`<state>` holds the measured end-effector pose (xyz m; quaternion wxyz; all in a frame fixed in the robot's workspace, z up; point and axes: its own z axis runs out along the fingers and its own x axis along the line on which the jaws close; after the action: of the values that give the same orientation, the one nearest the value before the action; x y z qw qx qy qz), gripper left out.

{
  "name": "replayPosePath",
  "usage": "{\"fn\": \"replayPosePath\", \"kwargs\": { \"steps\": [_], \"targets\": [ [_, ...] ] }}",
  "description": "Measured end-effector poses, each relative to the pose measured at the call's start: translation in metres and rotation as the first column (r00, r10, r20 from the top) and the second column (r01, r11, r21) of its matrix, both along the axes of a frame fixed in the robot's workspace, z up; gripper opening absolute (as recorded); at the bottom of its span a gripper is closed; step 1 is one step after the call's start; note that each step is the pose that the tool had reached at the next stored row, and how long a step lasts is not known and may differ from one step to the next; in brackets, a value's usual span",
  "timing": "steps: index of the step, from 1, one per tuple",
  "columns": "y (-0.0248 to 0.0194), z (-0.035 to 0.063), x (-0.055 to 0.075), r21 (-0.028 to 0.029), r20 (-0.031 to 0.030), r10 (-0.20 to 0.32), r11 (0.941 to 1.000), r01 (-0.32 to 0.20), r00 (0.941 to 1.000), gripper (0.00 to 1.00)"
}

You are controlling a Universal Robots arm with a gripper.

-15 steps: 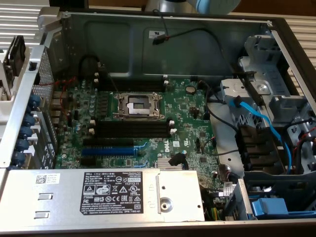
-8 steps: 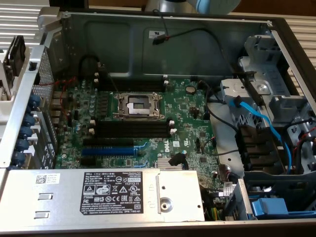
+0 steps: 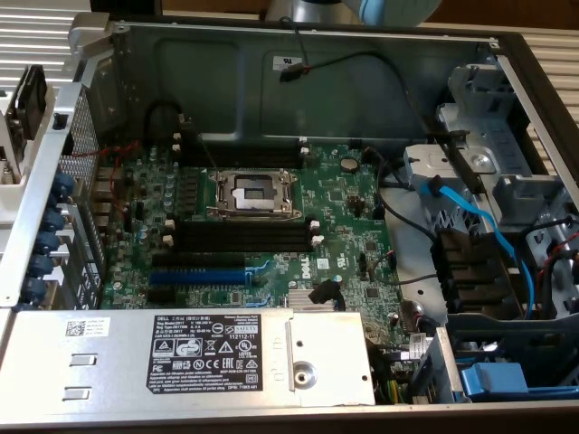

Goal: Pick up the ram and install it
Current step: 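Pick up the ram and move it above insertion slot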

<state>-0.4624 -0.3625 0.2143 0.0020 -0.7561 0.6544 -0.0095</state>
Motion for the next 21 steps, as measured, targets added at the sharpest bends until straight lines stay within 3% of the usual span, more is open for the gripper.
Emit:
{"fn": "replayPosePath", "kwargs": {
  "steps": [21],
  "targets": [
    [-0.0005, -0.0118, 0.0, 0.0001, -0.001, -0.001, 1.0, 0.001, 1.0, 0.25]
  ]
}}
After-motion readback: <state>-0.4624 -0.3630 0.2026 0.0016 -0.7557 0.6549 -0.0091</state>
